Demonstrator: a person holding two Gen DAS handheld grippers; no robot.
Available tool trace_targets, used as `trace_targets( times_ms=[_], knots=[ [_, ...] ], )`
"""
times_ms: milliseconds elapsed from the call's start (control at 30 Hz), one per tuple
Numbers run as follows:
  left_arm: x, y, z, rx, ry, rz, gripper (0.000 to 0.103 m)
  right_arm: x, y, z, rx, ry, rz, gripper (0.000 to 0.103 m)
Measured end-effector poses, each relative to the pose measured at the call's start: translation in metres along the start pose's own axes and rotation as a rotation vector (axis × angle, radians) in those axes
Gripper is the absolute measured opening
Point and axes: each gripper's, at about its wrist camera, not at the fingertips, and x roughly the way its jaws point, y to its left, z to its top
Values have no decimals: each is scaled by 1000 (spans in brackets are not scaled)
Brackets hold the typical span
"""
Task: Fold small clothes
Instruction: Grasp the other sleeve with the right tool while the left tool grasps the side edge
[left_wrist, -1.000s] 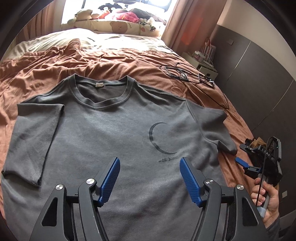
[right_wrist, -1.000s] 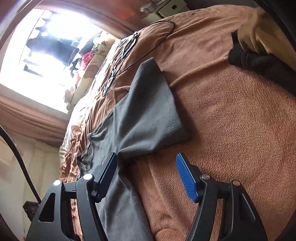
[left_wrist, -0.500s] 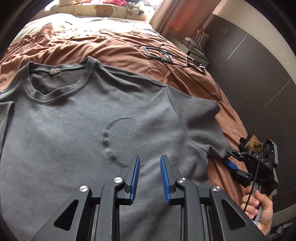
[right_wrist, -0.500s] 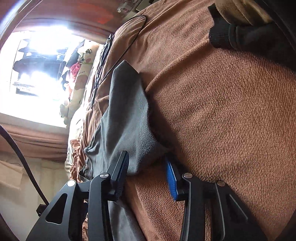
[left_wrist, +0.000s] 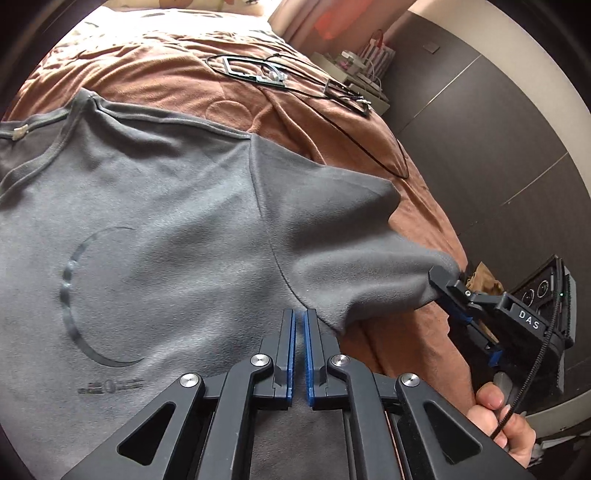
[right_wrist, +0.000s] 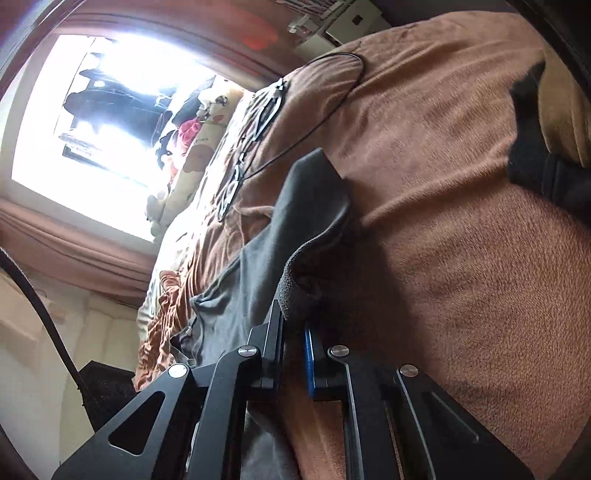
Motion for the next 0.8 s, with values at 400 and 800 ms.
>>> trace_targets(
  times_ms=[400,800],
  knots=[
    [33,-2,-5,-72,55,-41,3,23,51,3,-164,7,83,5],
    [32,9,-10,-146,64,-97,0,54,59,-10,-227,103,145,5]
  ],
)
